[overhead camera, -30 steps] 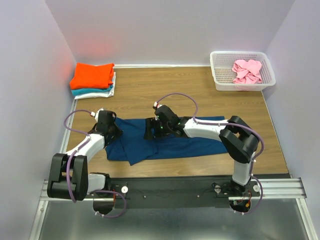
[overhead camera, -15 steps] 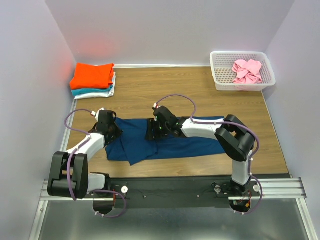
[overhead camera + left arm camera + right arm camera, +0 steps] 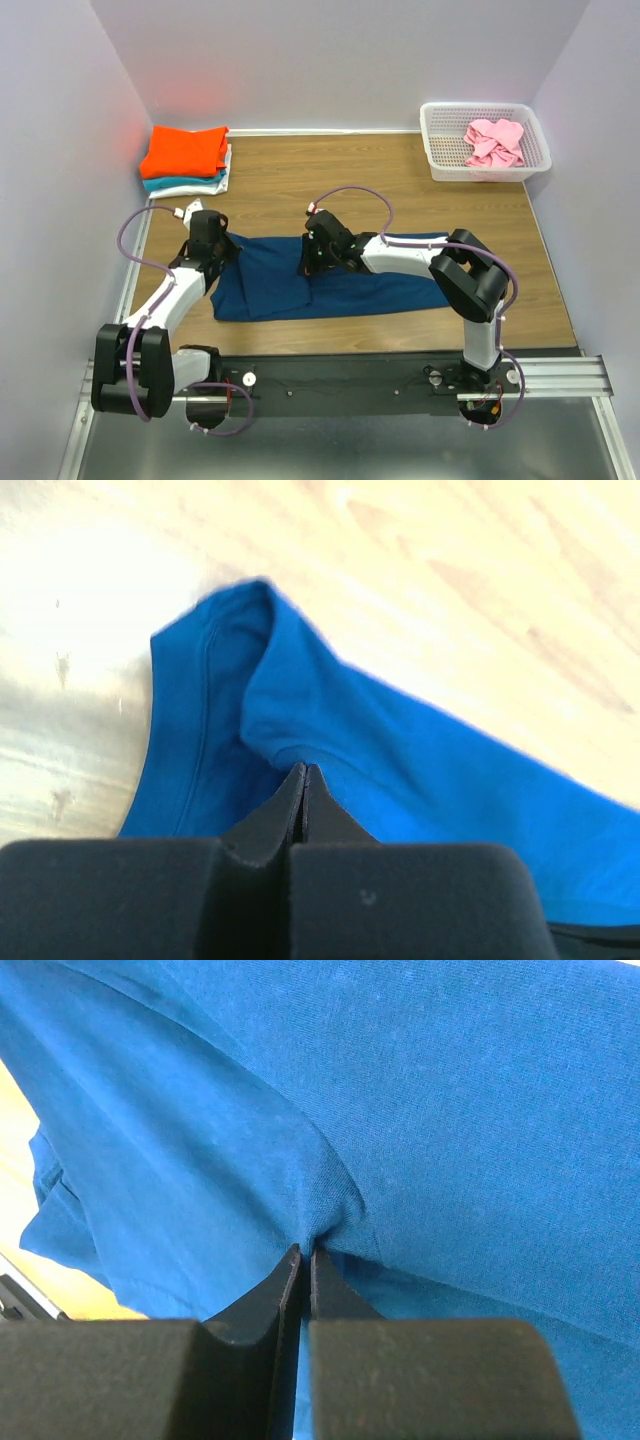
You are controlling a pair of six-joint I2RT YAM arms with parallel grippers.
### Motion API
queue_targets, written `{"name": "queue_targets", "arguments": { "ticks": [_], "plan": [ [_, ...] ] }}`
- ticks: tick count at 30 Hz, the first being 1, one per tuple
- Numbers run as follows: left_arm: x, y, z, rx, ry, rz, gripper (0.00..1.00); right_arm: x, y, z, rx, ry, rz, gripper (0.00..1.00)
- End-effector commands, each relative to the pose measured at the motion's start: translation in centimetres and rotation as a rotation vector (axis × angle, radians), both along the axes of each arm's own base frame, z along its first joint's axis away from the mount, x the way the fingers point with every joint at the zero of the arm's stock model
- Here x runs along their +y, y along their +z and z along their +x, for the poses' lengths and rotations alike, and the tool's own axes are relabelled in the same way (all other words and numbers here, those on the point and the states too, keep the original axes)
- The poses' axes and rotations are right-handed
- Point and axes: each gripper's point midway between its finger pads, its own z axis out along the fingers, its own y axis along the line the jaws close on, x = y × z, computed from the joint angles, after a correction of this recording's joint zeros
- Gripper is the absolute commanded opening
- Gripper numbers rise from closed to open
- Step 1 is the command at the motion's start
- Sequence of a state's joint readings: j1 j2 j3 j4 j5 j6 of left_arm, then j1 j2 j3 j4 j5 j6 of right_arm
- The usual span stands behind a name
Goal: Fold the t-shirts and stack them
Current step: Fold the tshirt
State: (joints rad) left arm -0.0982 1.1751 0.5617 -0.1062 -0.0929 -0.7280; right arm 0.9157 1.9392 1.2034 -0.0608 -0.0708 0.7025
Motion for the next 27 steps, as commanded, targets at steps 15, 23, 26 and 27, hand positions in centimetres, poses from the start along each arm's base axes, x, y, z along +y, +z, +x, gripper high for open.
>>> {"name": "queue_targets", "arguments": {
  "ticks": [15, 23, 26, 27],
  "plan": [
    [3.7, -3.2, 0.8, 0.164, 0.130, 0.124, 0.00, -1.0, 0.2, 1.1, -0.047, -0.068, -0.070, 0.34],
    [4.2, 0.3, 2.1, 0.099, 0.154, 0.107, 0.66, -4.3, 3.0, 1.7, -0.126, -0.161, -0.132, 0.65],
    [4.2, 2.1, 2.5, 0.059, 0.158, 0.100, 0.86, -5.5, 3.8, 1.3, -0.133, -0.174, -0.145, 0.89],
    [4.1, 3.1, 2.6, 0.036, 0.156, 0.098, 0.91, -6.3, 4.7, 1.3, -0.145, -0.193, -0.151, 1.00]
  ]
}}
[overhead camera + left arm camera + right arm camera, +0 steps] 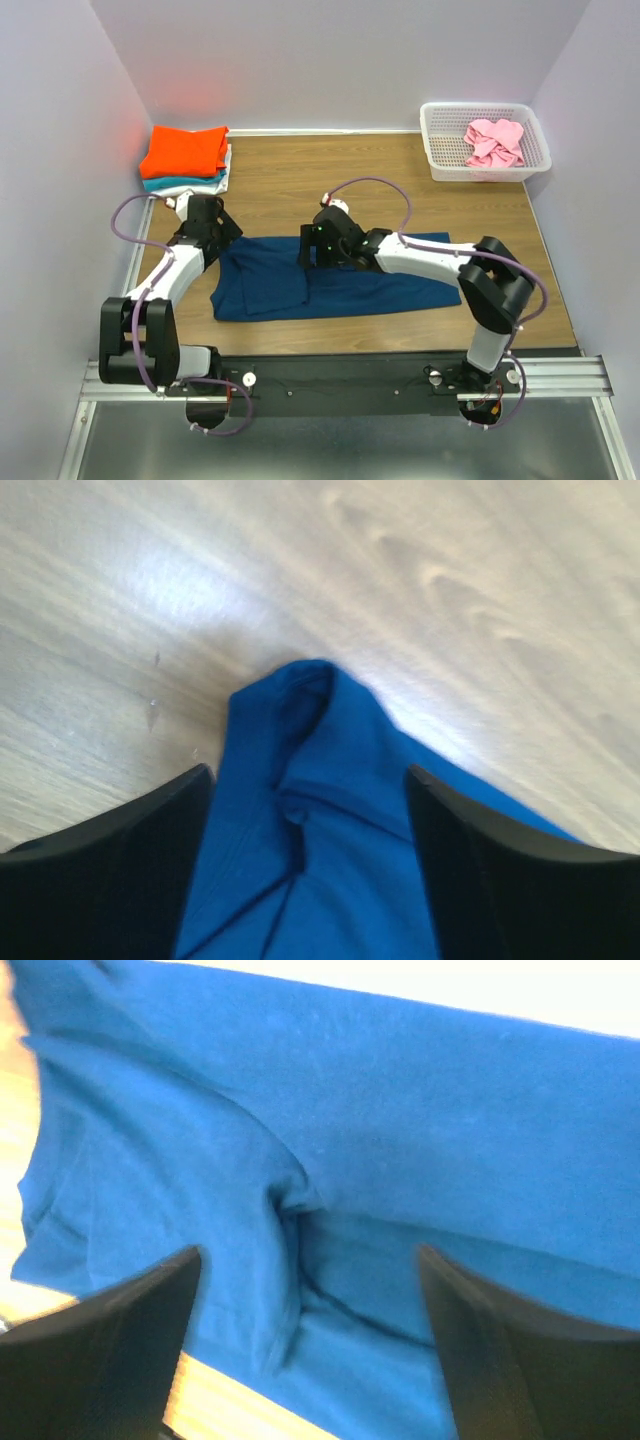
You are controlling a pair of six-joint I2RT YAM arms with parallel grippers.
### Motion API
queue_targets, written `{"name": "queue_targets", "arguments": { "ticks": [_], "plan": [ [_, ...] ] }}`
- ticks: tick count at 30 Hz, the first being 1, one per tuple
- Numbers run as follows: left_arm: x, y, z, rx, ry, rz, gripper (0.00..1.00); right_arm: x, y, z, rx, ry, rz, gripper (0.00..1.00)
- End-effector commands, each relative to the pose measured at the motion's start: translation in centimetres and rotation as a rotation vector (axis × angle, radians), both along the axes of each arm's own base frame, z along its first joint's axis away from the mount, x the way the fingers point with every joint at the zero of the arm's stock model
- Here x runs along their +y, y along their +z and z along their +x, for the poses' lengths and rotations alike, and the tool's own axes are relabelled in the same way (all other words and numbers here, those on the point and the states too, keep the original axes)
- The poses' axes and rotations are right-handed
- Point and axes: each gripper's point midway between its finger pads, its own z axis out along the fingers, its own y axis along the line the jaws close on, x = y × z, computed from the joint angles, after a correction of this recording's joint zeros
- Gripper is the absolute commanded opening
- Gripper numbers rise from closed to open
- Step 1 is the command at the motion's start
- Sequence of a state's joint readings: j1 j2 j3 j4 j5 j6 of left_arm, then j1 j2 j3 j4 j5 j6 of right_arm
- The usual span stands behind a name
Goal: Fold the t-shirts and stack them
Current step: Fold the tshirt
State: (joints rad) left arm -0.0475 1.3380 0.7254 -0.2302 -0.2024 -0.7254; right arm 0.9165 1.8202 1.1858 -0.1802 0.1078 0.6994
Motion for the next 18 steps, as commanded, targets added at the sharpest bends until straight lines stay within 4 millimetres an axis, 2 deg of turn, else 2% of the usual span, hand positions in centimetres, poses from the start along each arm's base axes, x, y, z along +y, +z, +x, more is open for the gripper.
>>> {"name": "queue_targets", "arguments": {
  "ticks": [1, 2, 3, 5, 6, 7, 8, 9, 10, 11, 12, 13, 14, 15, 18],
  "plan": [
    [0.5, 4.5, 0.9, -0.101, 0.023, 0.012, 0.91, -3.9, 1.7, -0.1, -0.046, -0.087, -0.076, 1.00],
    [0.1, 4.9, 0.9, -0.113, 0.009, -0.004, 0.92, -4.6, 1.8, -0.2, -0.048, -0.103, -0.087, 1.00],
    [-0.3, 5.6, 0.9, -0.136, -0.007, -0.018, 0.93, -6.4, 2.0, 0.2, -0.053, -0.150, -0.102, 1.00],
    [-1.7, 5.8, 0.8, -0.149, -0.055, -0.046, 0.96, -8.6, 2.2, 0.9, -0.058, -0.203, -0.110, 1.00],
    [-2.4, 5.9, 0.7, -0.151, -0.079, -0.058, 0.96, -11.0, 2.1, 2.2, -0.050, -0.266, -0.120, 1.00],
    [-4.1, 5.5, 0.5, -0.149, -0.130, -0.072, 0.96, -12.2, 2.8, 2.6, -0.058, -0.298, -0.105, 1.00],
    [-5.3, 5.3, 0.4, -0.151, -0.160, -0.090, 0.96, -13.8, 2.2, 2.8, -0.044, -0.327, -0.118, 1.00],
    [-6.3, 4.8, 0.3, -0.143, -0.186, -0.100, 0.96, -16.2, 2.1, 4.1, -0.043, -0.381, -0.130, 1.00],
    [-8.1, 4.3, 0.1, -0.144, -0.237, -0.111, 0.96, -17.4, 2.0, 4.6, -0.044, -0.405, -0.142, 1.00],
    [-9.1, 3.7, -0.1, -0.134, -0.271, -0.134, 0.96, -18.7, 1.7, 5.1, -0.039, -0.433, -0.157, 1.00],
    [-9.8, 2.3, -0.3, -0.100, -0.288, -0.147, 0.96, -21.0, 1.2, 5.9, -0.028, -0.482, -0.173, 1.00],
    [-10.4, 1.5, -0.2, -0.097, -0.302, -0.161, 0.96, -22.0, 0.9, 6.4, -0.020, -0.504, -0.182, 1.00],
    [-10.9, 0.0, -0.5, -0.058, -0.332, -0.171, 0.96, -23.9, 0.4, 7.1, 0.000, -0.546, -0.191, 1.00],
    [-11.4, -0.6, -0.6, -0.043, -0.351, -0.191, 0.96, -24.6, 0.0, 7.3, 0.013, -0.564, -0.193, 1.00],
    [-11.0, -2.8, -0.7, 0.016, -0.337, -0.170, 0.97, -26.1, -1.3, 7.9, 0.050, -0.590, -0.212, 1.00]
  ]
}}
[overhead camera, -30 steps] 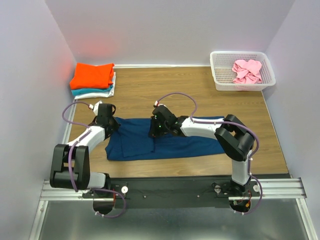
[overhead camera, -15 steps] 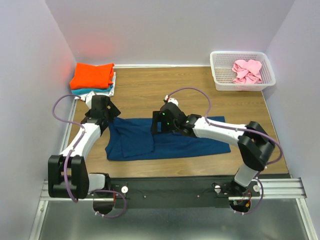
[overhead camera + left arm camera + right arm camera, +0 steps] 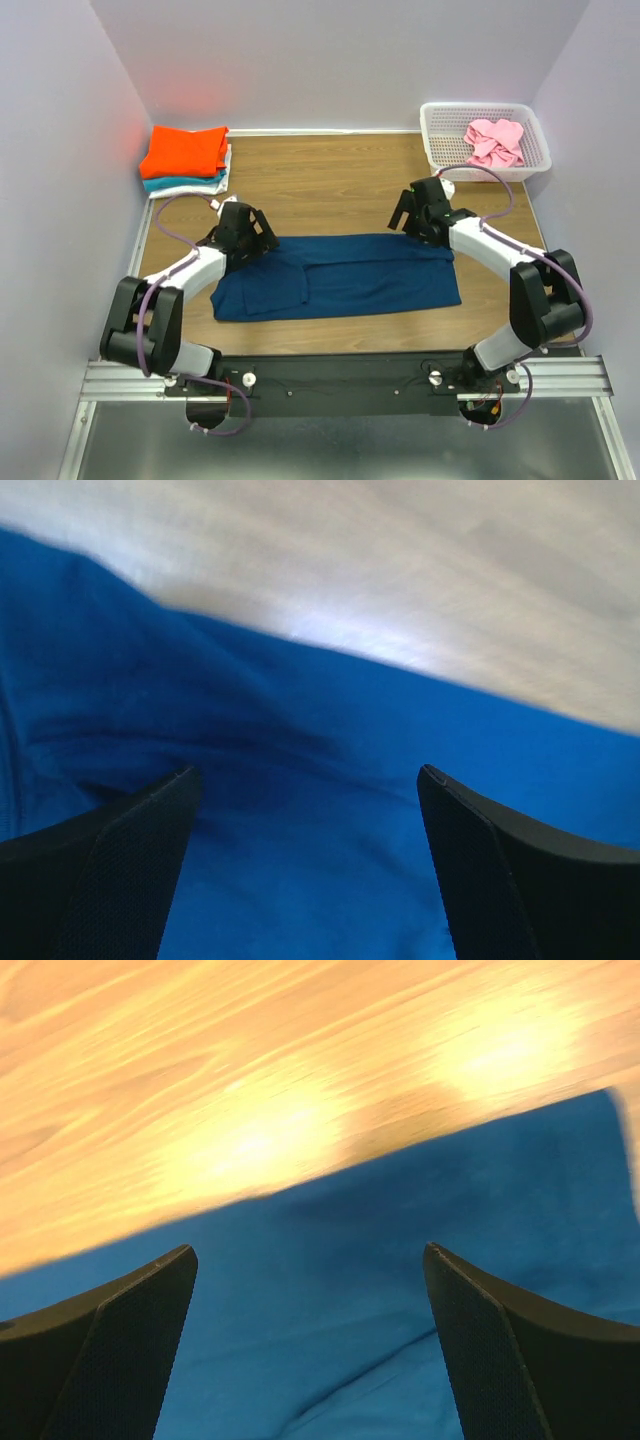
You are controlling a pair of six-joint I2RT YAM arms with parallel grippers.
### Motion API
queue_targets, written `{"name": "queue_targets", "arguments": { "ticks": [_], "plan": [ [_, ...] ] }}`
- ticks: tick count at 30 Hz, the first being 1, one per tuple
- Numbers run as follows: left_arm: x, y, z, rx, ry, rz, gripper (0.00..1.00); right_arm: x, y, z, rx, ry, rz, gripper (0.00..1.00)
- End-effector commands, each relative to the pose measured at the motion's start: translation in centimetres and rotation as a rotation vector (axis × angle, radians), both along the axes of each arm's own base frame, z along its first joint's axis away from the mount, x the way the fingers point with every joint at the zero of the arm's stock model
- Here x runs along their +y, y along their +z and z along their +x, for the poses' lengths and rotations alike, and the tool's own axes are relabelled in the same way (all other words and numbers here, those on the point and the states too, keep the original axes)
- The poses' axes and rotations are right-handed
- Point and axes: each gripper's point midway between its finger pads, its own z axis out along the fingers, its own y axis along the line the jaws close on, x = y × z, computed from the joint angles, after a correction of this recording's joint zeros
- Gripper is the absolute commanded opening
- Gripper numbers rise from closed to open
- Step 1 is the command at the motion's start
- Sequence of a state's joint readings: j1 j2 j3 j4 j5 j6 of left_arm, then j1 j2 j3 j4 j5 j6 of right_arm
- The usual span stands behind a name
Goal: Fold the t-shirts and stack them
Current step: Fold the tshirt
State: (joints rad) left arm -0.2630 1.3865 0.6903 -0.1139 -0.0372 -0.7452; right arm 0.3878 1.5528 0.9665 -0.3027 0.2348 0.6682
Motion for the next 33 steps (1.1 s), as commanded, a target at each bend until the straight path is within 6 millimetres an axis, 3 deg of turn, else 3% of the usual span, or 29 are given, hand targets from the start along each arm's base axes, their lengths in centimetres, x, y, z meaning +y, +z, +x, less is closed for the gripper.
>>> {"name": "queue_targets", "arguments": {
  "ticks": [1, 6, 10, 14, 18, 20, 21, 22, 23, 24, 25, 26, 27, 28, 29, 30, 31, 32, 33],
  "plan": [
    [-0.7, -2.1, -0.1, 0.042, -0.027, -0.022, 0.97, -2.1, -2.7, -0.5, 0.090, -0.014, -0.058, 1.00],
    [0.0, -4.2, 0.1, 0.097, -0.020, -0.001, 0.97, -5.9, -5.9, 0.2, 0.171, -0.123, -0.083, 1.00],
    [1.4, -4.6, 0.5, 0.105, 0.009, 0.010, 0.97, -7.9, -7.0, 0.7, 0.203, -0.176, -0.071, 1.00],
    [2.0, -4.4, 1.7, 0.098, 0.021, 0.015, 0.97, -9.4, -8.1, 0.0, 0.239, -0.218, -0.068, 1.00],
    [1.4, -5.0, 3.2, 0.129, 0.006, 0.025, 0.97, -8.4, -7.7, -1.2, 0.240, -0.178, -0.021, 1.00],
    [0.4, -3.6, 5.1, 0.084, -0.014, 0.020, 0.97, -7.8, -7.8, -2.2, 0.252, -0.156, 0.018, 1.00],
    [0.0, -3.8, 5.6, 0.087, -0.018, 0.021, 0.97, -7.7, -7.3, -2.6, 0.241, -0.152, 0.029, 1.00],
    [-0.6, -2.6, 7.4, 0.052, -0.026, 0.018, 0.97, -7.7, -7.8, -3.9, 0.260, -0.147, 0.033, 1.00],
    [-1.1, -2.4, 8.2, 0.046, -0.038, 0.016, 0.97, -7.7, -7.8, -4.6, 0.262, -0.148, 0.035, 1.00],
    [-1.6, -3.7, 8.8, 0.071, -0.046, 0.021, 0.97, -7.7, -7.7, -5.0, 0.259, -0.150, 0.043, 1.00],
    [-2.8, -2.4, 10.8, 0.039, -0.063, 0.013, 0.97, -7.2, -7.3, -5.9, 0.251, -0.127, 0.067, 1.00],
    [-3.5, -2.5, 11.7, 0.038, -0.083, 0.012, 0.97, -6.9, -7.1, -6.3, 0.247, -0.115, 0.071, 1.00],
    [-4.2, -4.6, 12.0, 0.087, -0.095, 0.016, 0.97, -5.9, -6.8, -6.7, 0.235, -0.094, 0.075, 1.00],
    [-5.1, -5.0, 12.2, 0.111, -0.116, 0.015, 0.97, -5.2, -6.2, -7.0, 0.215, -0.072, 0.083, 1.00],
    [-6.3, -3.6, 14.2, 0.067, -0.129, 0.005, 0.97, -4.6, -6.3, -8.0, 0.220, -0.054, 0.081, 1.00],
    [-6.5, -5.2, 14.3, 0.100, -0.124, 0.025, 0.97, -3.0, -6.3, -8.8, 0.219, -0.016, 0.086, 1.00],
    [-7.4, -3.9, 16.2, 0.059, -0.131, 0.019, 0.97, -2.3, -6.3, -9.5, 0.220, 0.007, 0.086, 1.00],
    [-7.6, -4.0, 17.0, 0.058, -0.130, 0.020, 0.97, -1.8, -6.4, -10.7, 0.225, 0.025, 0.089, 1.00],
    [-7.6, -6.3, 16.7, 0.135, -0.130, 0.042, 0.97, -0.3, -6.6, -12.0, 0.244, 0.071, 0.101, 1.00]
  ]
}}
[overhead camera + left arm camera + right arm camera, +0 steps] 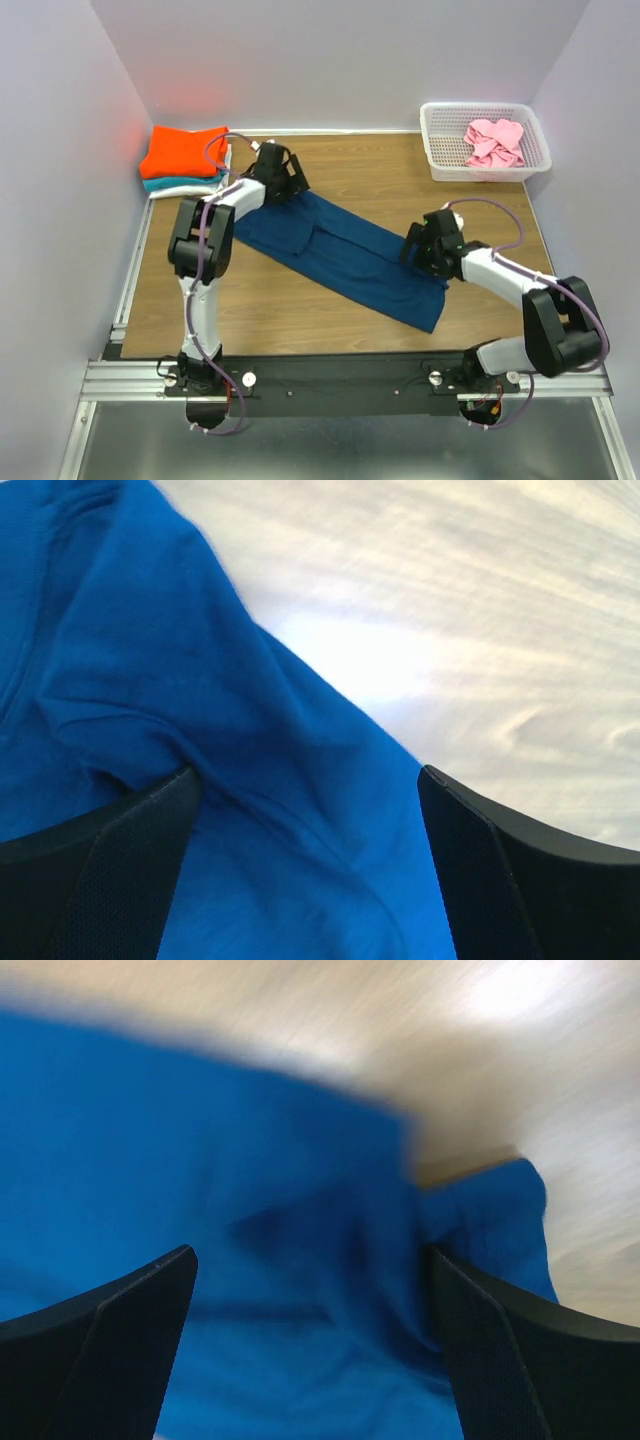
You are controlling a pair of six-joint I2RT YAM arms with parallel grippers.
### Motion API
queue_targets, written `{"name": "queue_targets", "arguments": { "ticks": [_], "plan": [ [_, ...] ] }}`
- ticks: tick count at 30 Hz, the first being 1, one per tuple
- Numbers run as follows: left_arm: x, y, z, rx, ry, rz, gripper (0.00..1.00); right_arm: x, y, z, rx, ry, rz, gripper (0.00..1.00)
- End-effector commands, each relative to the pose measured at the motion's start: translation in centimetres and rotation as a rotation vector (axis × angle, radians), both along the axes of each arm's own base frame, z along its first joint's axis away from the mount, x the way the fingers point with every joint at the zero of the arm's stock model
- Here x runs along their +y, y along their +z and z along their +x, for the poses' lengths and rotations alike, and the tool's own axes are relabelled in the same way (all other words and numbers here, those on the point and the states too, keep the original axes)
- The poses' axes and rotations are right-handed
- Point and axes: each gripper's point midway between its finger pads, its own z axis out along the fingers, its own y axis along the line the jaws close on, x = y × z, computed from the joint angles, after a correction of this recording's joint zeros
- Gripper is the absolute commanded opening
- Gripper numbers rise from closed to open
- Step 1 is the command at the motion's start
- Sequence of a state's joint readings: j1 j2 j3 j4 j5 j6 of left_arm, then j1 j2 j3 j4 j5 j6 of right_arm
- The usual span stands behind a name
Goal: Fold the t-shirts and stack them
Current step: Fold the tshirt
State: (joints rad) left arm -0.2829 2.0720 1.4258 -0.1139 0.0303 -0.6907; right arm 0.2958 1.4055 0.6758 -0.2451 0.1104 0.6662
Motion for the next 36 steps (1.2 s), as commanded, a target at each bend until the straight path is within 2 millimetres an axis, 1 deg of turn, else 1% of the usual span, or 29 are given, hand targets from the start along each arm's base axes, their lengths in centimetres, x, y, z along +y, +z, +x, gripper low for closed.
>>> {"name": "queue_targets", "arguments": {
  "ticks": [1, 2, 3, 4, 5, 6, 7, 8, 9, 10, 12, 13, 14, 15, 16, 17, 18, 19, 21, 22, 24, 25, 26, 27, 30, 31, 33, 36],
  "plan": [
    [-1.6, -3.6, 1.5, 0.123, -0.035, 0.058, 0.97, 3.8, -1.9, -6.4, 0.135, 0.116, 0.058, 1.00],
    [-2.0, -4.9, 1.9, 0.141, -0.047, 0.067, 0.97, 4.9, -2.1, -8.0, 0.149, 0.161, 0.073, 1.00],
    [-2.5, -5.1, 2.3, 0.148, -0.056, 0.067, 0.97, 5.6, -2.1, -8.8, 0.154, 0.192, 0.088, 1.00],
    [-3.1, -5.0, 3.0, 0.136, -0.071, 0.062, 0.97, 5.9, -2.2, -9.5, 0.154, 0.221, 0.084, 1.00],
    [-3.9, -3.4, 4.7, 0.091, -0.084, 0.043, 0.97, 6.2, -2.1, -10.1, 0.153, 0.249, 0.081, 1.00],
    [-4.4, -4.8, 4.9, 0.116, -0.101, 0.034, 0.97, 6.3, -2.0, -11.1, 0.149, 0.310, 0.061, 1.00],
    [-4.9, -3.7, 6.0, 0.097, -0.099, 0.022, 0.97, 7.4, -1.7, -12.4, 0.178, 0.391, 0.108, 1.00],
    [-5.2, -3.8, 6.3, 0.092, -0.106, 0.019, 0.97, 7.5, -1.5, -13.2, 0.193, 0.432, 0.115, 1.00],
    [-5.5, -4.8, 6.5, 0.105, -0.119, 0.010, 0.97, 7.6, -0.9, -14.3, 0.195, 0.495, 0.119, 1.00],
    [-5.9, -4.1, 7.1, 0.090, -0.125, -0.002, 0.97, 8.3, -0.6, -16.0, 0.223, 0.562, 0.178, 1.00],
    [-6.8, -4.0, 7.5, 0.081, -0.151, -0.033, 0.97, 9.3, 0.4, -17.8, 0.241, 0.639, 0.265, 1.00],
    [-7.3, -3.8, 8.0, 0.066, -0.156, -0.039, 0.97, 10.6, 1.6, -19.1, 0.236, 0.731, 0.348, 1.00],
    [-7.8, -3.5, 8.3, 0.051, -0.171, -0.049, 0.97, 10.7, 1.7, -19.4, 0.235, 0.747, 0.354, 1.00],
    [-8.9, -3.2, 8.1, 0.048, -0.210, -0.094, 0.97, 10.8, 1.7, -19.5, 0.226, 0.761, 0.346, 1.00],
    [-10.5, -2.4, 8.1, 0.018, -0.270, -0.152, 0.97, 10.8, 1.7, -19.7, 0.222, 0.776, 0.338, 1.00],
    [-11.3, -2.0, 8.2, 0.000, -0.292, -0.171, 0.97, 10.9, 1.7, -19.8, 0.224, 0.783, 0.341, 1.00],
    [-11.7, -2.2, 8.3, -0.008, -0.299, -0.178, 0.97, 11.2, 1.9, -19.6, 0.215, 0.793, 0.348, 1.00],
    [-12.8, -1.4, 8.6, -0.041, -0.318, -0.183, 0.97, 11.2, 2.0, -19.4, 0.205, 0.791, 0.344, 1.00],
    [-13.8, -1.2, 8.6, -0.060, -0.353, -0.192, 0.97, 11.5, 2.2, -18.9, 0.182, 0.782, 0.344, 1.00],
    [-14.6, -1.3, 8.8, -0.074, -0.375, -0.207, 0.98, 11.5, 2.0, -18.8, 0.188, 0.779, 0.340, 1.00],
    [-15.5, -1.6, 8.5, -0.062, -0.405, -0.250, 0.98, 11.7, 1.7, -18.8, 0.198, 0.778, 0.344, 1.00],
    [-15.8, -2.2, 8.5, -0.056, -0.408, -0.272, 0.98, 11.9, 1.7, -18.7, 0.196, 0.783, 0.346, 1.00],
    [-16.3, -1.8, 8.6, -0.065, -0.417, -0.291, 0.98, 12.1, 1.8, -18.7, 0.194, 0.789, 0.354, 1.00],
    [-16.6, -1.9, 8.5, -0.062, -0.424, -0.306, 0.98, 12.2, 1.5, -18.6, 0.197, 0.794, 0.352, 1.00],
    [-17.6, -0.8, 9.1, -0.112, -0.425, -0.338, 0.98, 12.5, 0.9, -18.5, 0.212, 0.810, 0.346, 1.00],
    [-18.1, -0.2, 9.5, -0.146, -0.434, -0.354, 0.98, 12.6, 0.6, -18.4, 0.219, 0.813, 0.343, 1.00],
    [-18.8, 0.6, 9.5, -0.162, -0.448, -0.402, 0.98, 12.8, 0.2, -18.4, 0.228, 0.815, 0.342, 1.00],
    [-19.4, 1.6, 10.3, -0.208, -0.447, -0.438, 0.98, 13.6, -0.1, -18.8, 0.236, 0.850, 0.362, 1.00]
  ]
}}
